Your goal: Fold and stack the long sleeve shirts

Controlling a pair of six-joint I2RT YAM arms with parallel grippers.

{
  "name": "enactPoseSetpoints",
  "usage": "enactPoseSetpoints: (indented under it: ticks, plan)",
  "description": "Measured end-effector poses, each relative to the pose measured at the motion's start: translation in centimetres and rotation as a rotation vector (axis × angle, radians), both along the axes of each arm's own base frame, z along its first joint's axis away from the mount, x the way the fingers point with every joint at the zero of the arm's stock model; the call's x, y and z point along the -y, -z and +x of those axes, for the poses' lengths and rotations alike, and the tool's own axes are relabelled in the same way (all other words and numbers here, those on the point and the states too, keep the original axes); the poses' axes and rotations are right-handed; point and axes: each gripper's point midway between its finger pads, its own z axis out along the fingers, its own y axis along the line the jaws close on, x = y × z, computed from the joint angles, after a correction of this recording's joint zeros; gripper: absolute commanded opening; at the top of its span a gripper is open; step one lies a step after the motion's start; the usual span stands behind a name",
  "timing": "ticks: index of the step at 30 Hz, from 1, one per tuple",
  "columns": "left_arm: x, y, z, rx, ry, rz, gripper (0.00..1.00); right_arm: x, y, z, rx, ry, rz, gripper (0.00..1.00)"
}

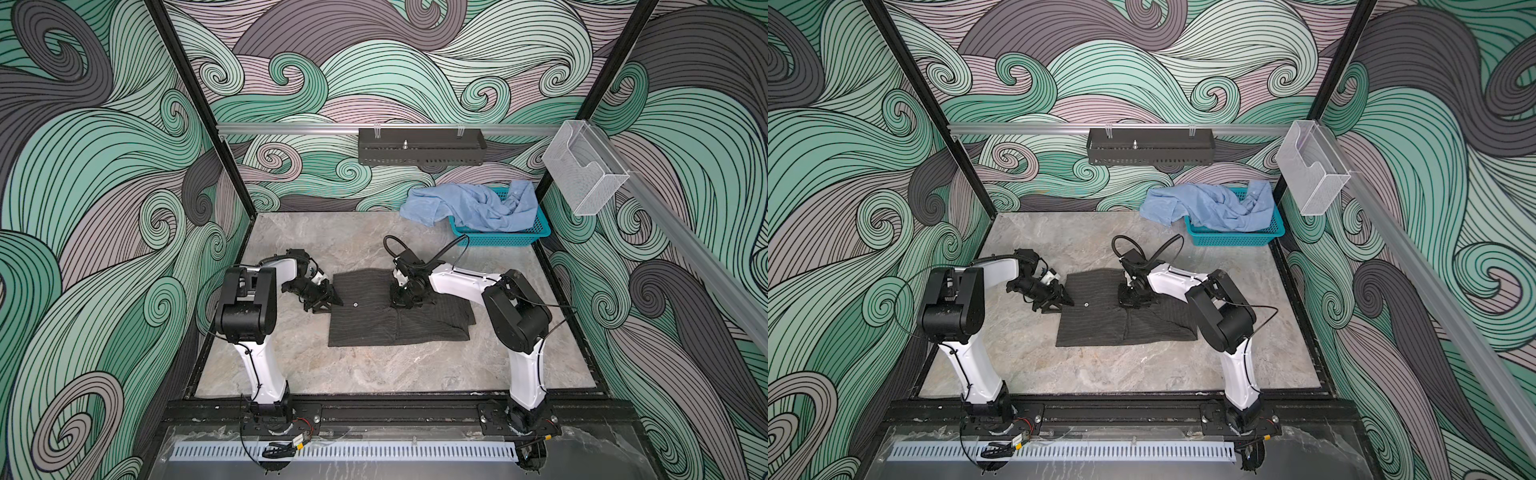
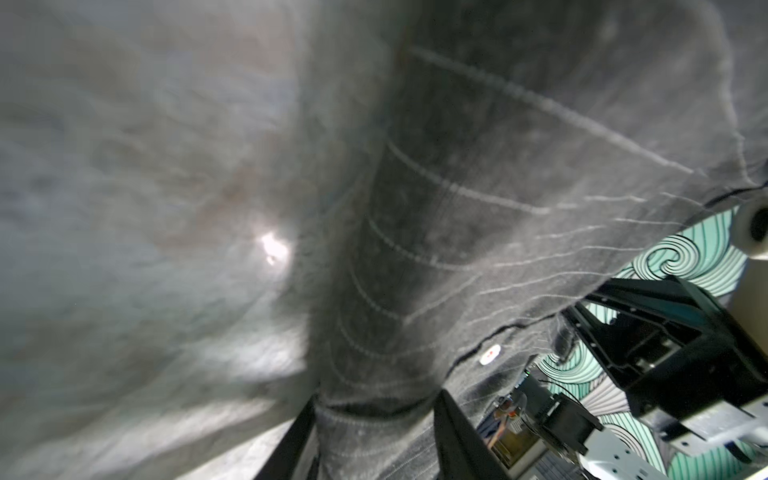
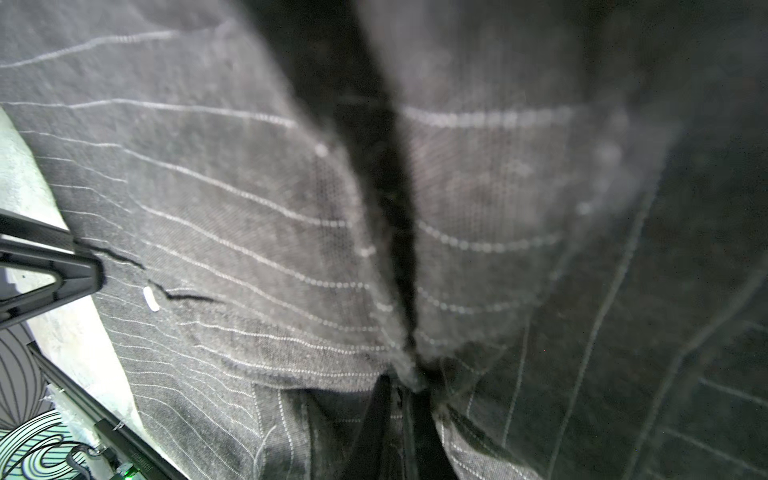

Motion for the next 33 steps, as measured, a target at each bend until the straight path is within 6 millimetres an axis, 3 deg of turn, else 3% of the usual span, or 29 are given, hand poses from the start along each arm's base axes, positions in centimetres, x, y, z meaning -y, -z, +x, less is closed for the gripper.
enactPoseSetpoints:
  ticks: [3, 8, 14, 22, 27, 33]
  plan:
    - [0.1, 0.1, -0.1, -0.004, 0.001, -0.010, 0.37, -0.2, 0.0, -0.1, -0.009, 0.007, 0.017, 0.11]
    - [0.0, 0.5, -0.4, -0.012, 0.000, 0.002, 0.00, -0.9, 0.0, -0.2, -0.026, 0.024, 0.076, 0.11]
    - [-1.0, -0.8, -0.2, 0.049, 0.006, 0.071, 0.00, -2.3, 0.0, -0.4, -0.056, 0.091, 0.206, 0.10]
    - [-1.3, -8.7, 0.4, 0.232, 0.009, 0.123, 0.00, -4.9, -0.1, -0.6, -0.101, 0.166, 0.343, 0.09]
    - [1.9, -12.9, 0.3, 0.315, 0.067, 0.091, 0.00, -7.4, -0.2, -0.8, -0.115, 0.156, 0.380, 0.09]
    - [8.5, -13.6, -1.5, 0.299, 0.135, -0.009, 0.00, -8.5, -0.2, -1.2, -0.125, 0.152, 0.391, 0.09]
